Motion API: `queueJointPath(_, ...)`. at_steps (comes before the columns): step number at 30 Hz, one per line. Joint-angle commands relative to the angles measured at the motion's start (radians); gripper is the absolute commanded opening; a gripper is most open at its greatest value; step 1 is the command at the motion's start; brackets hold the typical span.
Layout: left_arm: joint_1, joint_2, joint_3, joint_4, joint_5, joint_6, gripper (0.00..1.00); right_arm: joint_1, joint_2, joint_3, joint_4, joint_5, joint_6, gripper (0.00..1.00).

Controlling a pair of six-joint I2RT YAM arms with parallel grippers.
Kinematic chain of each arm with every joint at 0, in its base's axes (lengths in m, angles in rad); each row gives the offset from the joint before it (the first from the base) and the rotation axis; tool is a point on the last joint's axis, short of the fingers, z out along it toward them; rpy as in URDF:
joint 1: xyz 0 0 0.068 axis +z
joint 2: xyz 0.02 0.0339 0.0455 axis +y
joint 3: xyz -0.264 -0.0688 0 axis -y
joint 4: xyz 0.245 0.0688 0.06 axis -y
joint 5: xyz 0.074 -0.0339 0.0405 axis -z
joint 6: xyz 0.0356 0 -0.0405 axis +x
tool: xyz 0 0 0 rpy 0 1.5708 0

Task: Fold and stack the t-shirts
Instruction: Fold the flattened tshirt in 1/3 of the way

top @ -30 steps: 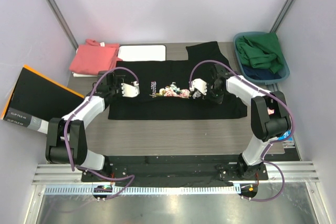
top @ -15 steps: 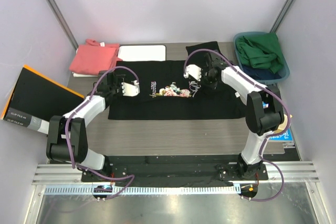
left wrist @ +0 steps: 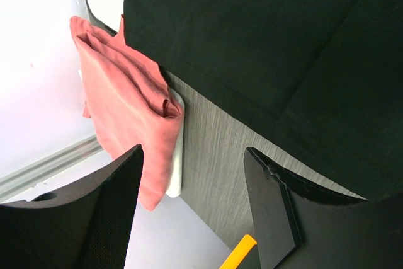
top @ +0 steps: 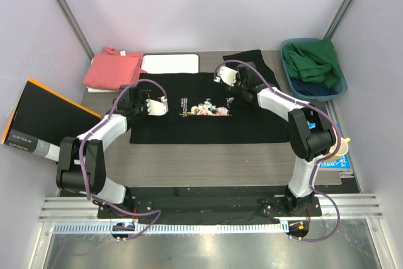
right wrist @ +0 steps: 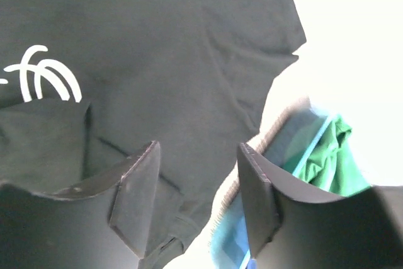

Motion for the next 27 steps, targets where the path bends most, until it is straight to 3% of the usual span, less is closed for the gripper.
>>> queueJointPath(1, -0.005, 0.012, 0.026, 0.042, 0.009, -0.02, 0.65, 0.001, -0.079, -0.043, 0.088, 0.063, 0.023, 0.58)
queueJointPath(3, -0.007, 0.015, 0.031, 0.042, 0.007, -0.02, 0.66, -0.01, -0.11, -0.071, 0.048, 0.038, 0.023, 0.58)
queueJointPath(9, -0.005, 0.022, 0.039, 0.042, 0.009, -0.015, 0.66, -0.111, -0.134, -0.034, -0.306, -0.173, 0.014, 0.44)
queueJointPath(12, -0.005, 0.031, 0.043, 0.042, 0.016, -0.012, 0.66, -0.125, -0.145, -0.068, -0.39, -0.241, -0.024, 0.18)
queueJointPath(13, -0.007, 0.033, 0.048, 0.044, 0.019, -0.012, 0.66, -0.125, -0.139, -0.084, -0.398, -0.244, -0.031, 0.01)
queueJointPath(27, -0.014, 0.048, 0.082, 0.041, 0.009, 0.002, 0.65, -0.128, -0.018, 0.106, -0.641, -0.445, -0.014, 0.01)
